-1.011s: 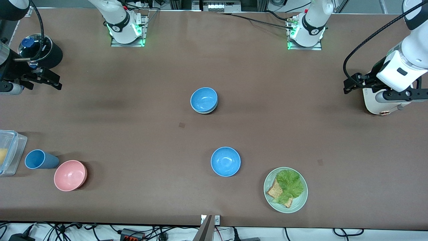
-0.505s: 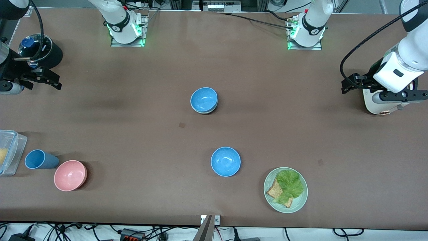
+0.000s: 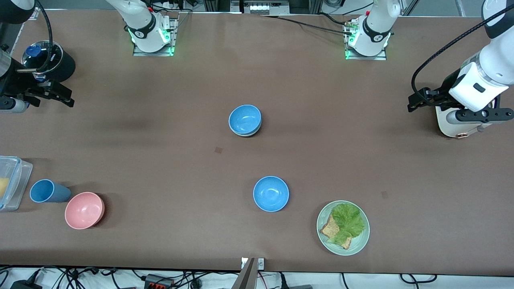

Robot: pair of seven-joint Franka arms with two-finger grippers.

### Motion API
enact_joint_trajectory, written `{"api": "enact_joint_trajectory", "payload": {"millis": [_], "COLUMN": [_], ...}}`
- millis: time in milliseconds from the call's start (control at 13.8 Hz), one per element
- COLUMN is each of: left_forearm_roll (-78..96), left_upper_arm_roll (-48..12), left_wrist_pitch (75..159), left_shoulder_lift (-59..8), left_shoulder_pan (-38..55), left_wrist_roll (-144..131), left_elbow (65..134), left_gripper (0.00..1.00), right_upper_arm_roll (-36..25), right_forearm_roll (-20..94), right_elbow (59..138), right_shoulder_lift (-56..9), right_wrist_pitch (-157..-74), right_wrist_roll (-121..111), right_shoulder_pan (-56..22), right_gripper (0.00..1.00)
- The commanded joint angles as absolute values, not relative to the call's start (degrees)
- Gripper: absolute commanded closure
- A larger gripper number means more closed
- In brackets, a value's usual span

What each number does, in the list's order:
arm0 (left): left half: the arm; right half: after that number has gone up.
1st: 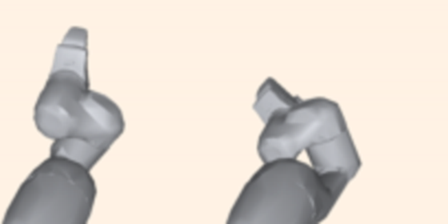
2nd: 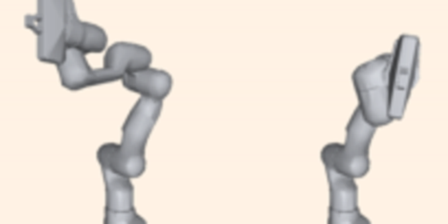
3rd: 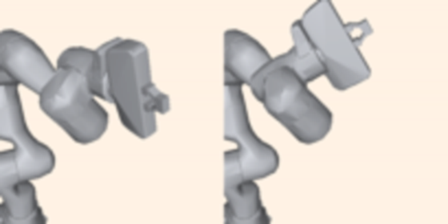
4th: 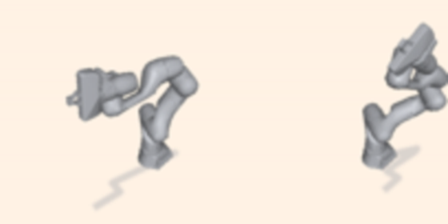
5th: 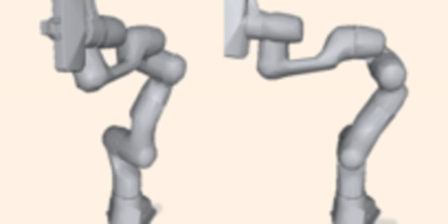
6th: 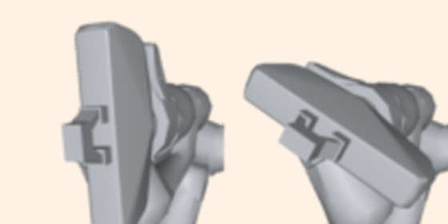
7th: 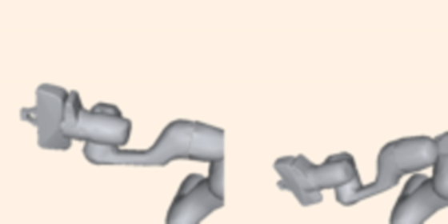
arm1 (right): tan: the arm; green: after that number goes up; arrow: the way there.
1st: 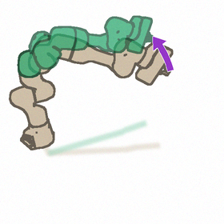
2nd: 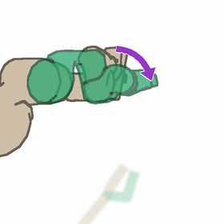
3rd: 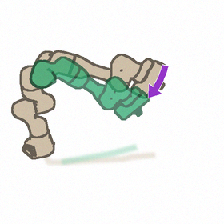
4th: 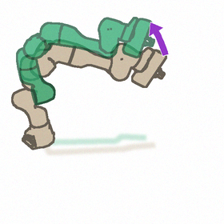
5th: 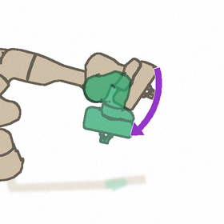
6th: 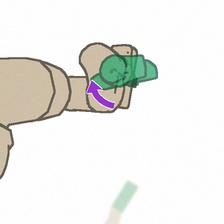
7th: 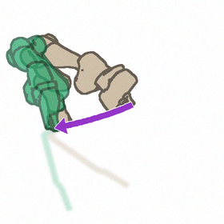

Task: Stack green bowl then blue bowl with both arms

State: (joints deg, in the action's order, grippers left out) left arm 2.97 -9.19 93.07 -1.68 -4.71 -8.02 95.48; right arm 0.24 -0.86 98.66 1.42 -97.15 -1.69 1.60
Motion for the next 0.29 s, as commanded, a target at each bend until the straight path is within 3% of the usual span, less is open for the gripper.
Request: {"api": "enact_joint_trajectory", "payload": {"millis": [0,217], "left_forearm_roll": [4.04,4.04], "left_upper_arm_roll": [-9.84,-9.84], "left_wrist_pitch": [92.11,91.23], "left_shoulder_lift": [-1.76,-1.76], "left_shoulder_pan": [-5.36,-5.36], "left_wrist_roll": [-8.61,-8.61], "left_elbow": [95.01,95.01], "left_gripper": [0.0,0.0], "right_upper_arm_roll": [0.44,0.44], "right_forearm_roll": [-1.14,-1.14], "right_elbow": [99.76,99.76], "right_shoulder_lift": [2.99,2.99], "right_wrist_pitch": [-96.77,-96.86], "right_wrist_roll": [-2.11,-2.11], "right_shoulder_pan": [1.67,1.67], "right_gripper": [0.0,0.0]}}
